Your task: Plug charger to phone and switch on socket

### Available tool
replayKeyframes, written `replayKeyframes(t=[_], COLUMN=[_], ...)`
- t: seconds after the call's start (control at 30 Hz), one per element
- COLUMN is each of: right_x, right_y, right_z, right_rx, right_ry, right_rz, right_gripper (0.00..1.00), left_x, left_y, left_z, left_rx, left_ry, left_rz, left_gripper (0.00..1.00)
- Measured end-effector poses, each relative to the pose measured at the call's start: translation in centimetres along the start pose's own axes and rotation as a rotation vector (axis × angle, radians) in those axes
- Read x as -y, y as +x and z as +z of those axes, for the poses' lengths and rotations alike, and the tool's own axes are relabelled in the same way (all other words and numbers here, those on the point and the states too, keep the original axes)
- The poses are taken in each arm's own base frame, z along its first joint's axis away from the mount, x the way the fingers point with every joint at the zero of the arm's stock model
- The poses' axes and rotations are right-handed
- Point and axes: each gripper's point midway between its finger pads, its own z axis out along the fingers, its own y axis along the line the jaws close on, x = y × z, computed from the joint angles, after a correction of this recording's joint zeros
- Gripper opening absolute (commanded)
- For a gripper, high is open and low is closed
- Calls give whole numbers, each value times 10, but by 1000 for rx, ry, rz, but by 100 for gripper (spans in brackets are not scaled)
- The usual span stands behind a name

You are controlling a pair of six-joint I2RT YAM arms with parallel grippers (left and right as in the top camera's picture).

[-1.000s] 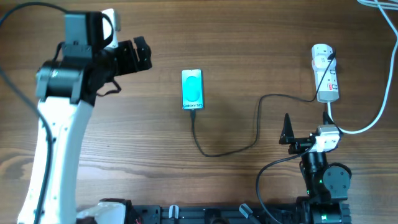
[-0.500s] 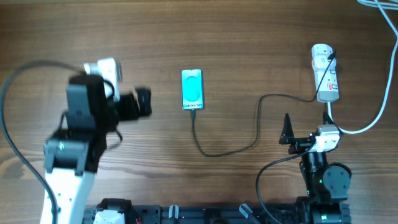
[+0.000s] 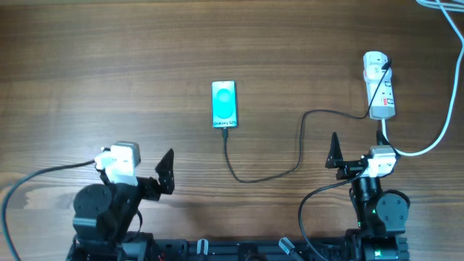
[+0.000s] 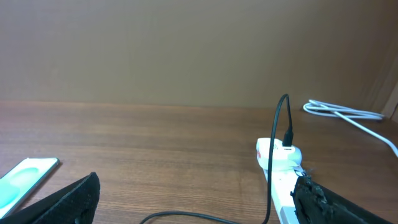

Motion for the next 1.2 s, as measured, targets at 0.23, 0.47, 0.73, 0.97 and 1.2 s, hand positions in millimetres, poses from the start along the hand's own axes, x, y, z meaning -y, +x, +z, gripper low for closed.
replayKeyframes(t=[0.23,0.47,0.73,0.97,1.2], right_x=[0,0,0,0,0], right_y=[0,0,0,0,0], right_z=[0,0,0,0,0], right_rx=[0,0,0,0,0], right_ry=[0,0,0,0,0], right_rz=[0,0,0,0,0], right_gripper=[100,100,100,100,100], left_x=[-2,-8,-1,1,3], left_y=[18,-3,-22,-29,-35], left_z=[2,8,14,16,12], left_rx=[10,151,366,520,627], left_ry=[5,-12,50,83,100], left_rz=[8,17,56,70,85], left_gripper=[100,100,100,100,100])
